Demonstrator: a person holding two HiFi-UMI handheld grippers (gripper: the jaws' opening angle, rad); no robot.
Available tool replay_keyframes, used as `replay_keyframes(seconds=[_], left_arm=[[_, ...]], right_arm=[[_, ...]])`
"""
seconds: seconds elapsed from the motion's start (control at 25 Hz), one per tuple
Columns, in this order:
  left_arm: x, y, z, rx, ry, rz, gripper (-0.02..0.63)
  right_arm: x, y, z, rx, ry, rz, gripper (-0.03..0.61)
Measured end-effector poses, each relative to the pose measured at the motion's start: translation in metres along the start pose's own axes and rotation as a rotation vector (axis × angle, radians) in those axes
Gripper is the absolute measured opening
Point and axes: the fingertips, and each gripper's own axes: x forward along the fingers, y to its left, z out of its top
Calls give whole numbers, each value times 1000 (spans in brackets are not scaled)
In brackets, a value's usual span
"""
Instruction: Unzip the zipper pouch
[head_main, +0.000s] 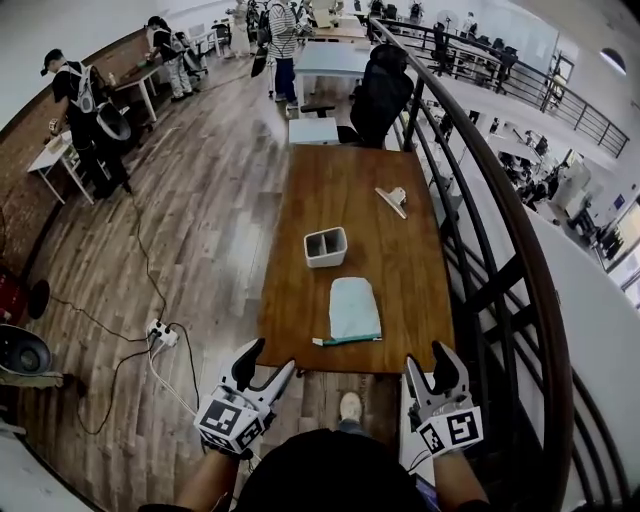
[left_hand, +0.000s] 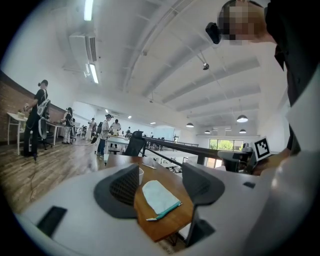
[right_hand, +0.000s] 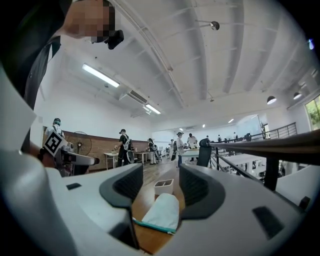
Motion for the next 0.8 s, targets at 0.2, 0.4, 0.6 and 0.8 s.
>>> replay_keyframes(seconds=[0.2,0.4,0.6,0.8], left_arm=[[46,-7,-10,19,48,-23,276],[90,-24,-28,36,111,-84,265],[130,-42,-70,58,237,-143,256],[161,-47,-115,68,380,-175,256]], right_arm=[[31,-36,-8,9,21,31,212],[56,-68,-20,19,64,59,209],[74,-86,-34,9,111,111,209],[82,-103,-47,23,148,143,209]])
